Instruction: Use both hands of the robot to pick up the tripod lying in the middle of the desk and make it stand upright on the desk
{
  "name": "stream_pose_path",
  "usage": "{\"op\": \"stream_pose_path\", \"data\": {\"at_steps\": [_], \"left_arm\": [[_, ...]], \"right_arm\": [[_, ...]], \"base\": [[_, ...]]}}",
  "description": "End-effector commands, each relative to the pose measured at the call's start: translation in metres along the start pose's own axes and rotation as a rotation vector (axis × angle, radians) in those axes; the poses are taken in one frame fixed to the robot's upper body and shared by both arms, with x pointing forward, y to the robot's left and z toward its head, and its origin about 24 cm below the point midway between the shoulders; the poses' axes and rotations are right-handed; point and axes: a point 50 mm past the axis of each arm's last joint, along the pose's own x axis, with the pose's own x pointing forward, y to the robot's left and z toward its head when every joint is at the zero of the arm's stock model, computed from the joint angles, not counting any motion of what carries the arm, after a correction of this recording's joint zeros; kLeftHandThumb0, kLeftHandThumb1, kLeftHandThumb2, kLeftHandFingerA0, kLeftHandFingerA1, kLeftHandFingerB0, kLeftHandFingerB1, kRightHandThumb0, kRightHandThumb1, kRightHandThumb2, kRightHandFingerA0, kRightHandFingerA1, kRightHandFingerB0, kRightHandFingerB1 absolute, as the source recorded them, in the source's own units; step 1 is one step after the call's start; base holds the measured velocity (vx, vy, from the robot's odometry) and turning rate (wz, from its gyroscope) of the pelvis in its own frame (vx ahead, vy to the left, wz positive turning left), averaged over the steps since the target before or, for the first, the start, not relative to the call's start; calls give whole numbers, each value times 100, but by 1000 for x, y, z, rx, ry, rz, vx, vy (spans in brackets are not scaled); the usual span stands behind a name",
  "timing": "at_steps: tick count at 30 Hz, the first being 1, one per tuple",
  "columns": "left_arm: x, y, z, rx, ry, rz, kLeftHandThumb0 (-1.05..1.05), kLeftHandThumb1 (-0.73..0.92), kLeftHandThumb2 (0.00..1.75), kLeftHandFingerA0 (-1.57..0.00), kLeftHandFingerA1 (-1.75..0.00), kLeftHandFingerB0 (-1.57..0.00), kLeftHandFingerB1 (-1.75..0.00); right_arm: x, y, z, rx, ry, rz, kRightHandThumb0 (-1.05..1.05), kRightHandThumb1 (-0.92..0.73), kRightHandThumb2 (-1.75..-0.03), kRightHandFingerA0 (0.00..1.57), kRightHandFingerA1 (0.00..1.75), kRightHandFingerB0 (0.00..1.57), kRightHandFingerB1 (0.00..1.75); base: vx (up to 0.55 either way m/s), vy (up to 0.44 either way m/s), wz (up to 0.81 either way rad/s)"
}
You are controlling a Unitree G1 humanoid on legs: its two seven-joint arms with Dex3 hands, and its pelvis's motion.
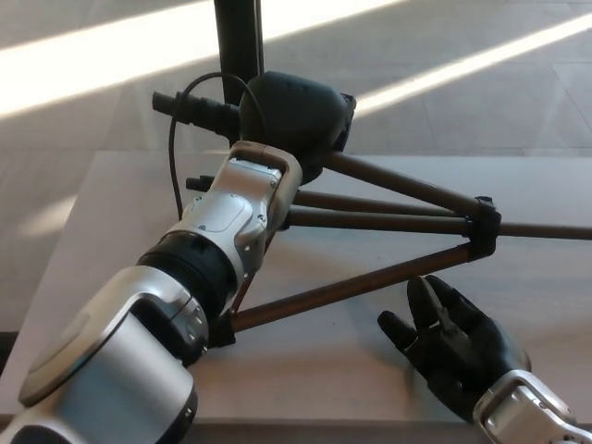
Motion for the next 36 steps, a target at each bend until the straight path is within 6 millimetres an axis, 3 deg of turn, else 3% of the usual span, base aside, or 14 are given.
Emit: {"op": "stream_pose_path", "data": {"at_steps": [1, 3, 8, 18, 19, 20, 21, 23, 24, 27, 28, 29, 31, 36], "left_arm": [[10, 30, -8, 48, -33, 99, -25, 58, 78, -92, -175, -77, -138], [10, 30, -9, 56, -34, 100, -26, 60, 77, -91, -175, -75, -139], [11, 35, -4, 27, -44, 115, -25, 63, 86, -93, -175, -76, -153], [11, 34, -1, -16, -35, 118, -26, 66, 85, -89, -175, -77, -122], [11, 35, -1, -7, -40, 137, -25, 61, 86, -92, -174, -80, -127], [10, 35, -1, -11, -44, 147, -25, 62, 87, -92, -175, -78, -137], [11, 36, -1, -23, -44, 146, -34, 57, 106, -119, -133, -91, -112], [11, 38, 1, -20, -44, 147, -34, 56, 104, -119, -133, -90, -111], [13, 39, 2, -20, -37, 138, -29, 71, 81, -91, -173, -76, -129], [13, 42, 7, -31, -55, 160, -28, 70, 82, -92, -175, -79, -144], [14, 43, 8, -33, -56, 155, -35, 55, 104, -120, -135, -98, -118], [14, 42, 9, -31, -58, 157, -22, 62, 91, -114, -168, -79, -132], [14, 41, 11, -29, -65, 163, -24, 60, 89, -93, -175, -77, -142], [14, 43, 7, 10, -63, 148, -25, 68, 81, -89, -171, -77, -115]], "right_arm": [[-10, 0, -55, 186, 154, -51, -105, -30, -89, 7, 89, 7, 85], [-8, -2, -53, 195, 150, -48, -61, -3, -86, 16, 76, 5, 68], [-3, 1, -43, 197, 118, -55, -66, -6, -88, 14, 76, 0, 67], [13, 0, -31, 230, 97, -81, -67, -8, -90, 17, 79, 0, 68], [15, 1, -31, 236, 105, -77, -101, -55, -61, 2, 116, 0, 101], [17, 2, -31, 243, 112, -76, -101, -55, -62, 1, 116, 0, 104], [20, 4, -31, 253, 117, -77, -104, -36, -90, 13, 93, 10, 87], [24, 7, -32, 267, 121, -75, -102, -53, -64, 0, 119, 0, 110], [26, 9, -33, 279, 126, -77, -101, -54, -64, 0, 121, 0, 111], [32, 12, -31, 290, 134, -76, -92, -39, -103, 6, 83, 1, 72], [34, 13, -30, 269, 134, -65, -92, -38, -103, 5, 81, 0, 69], [37, 16, -31, 259, 128, -53, -105, -57, -66, 16, 105, 0, 88], [40, 18, -30, 264, 122, -50, -105, -60, -59, 4, 106, 0, 91], [50, 21, -29, 282, 126, -59, -105, -44, -95, 9, 86, 0, 72]], "base": [[0, 0, 0], [0, 0, 0], [0, 0, 0], [0, 0, 0], [0, 0, 0], [0, 0, 0], [0, 0, 0], [0, 0, 0], [0, 0, 0], [0, 0, 0], [0, 0, 0], [0, 0, 0], [0, 0, 0], [0, 0, 0]]}}
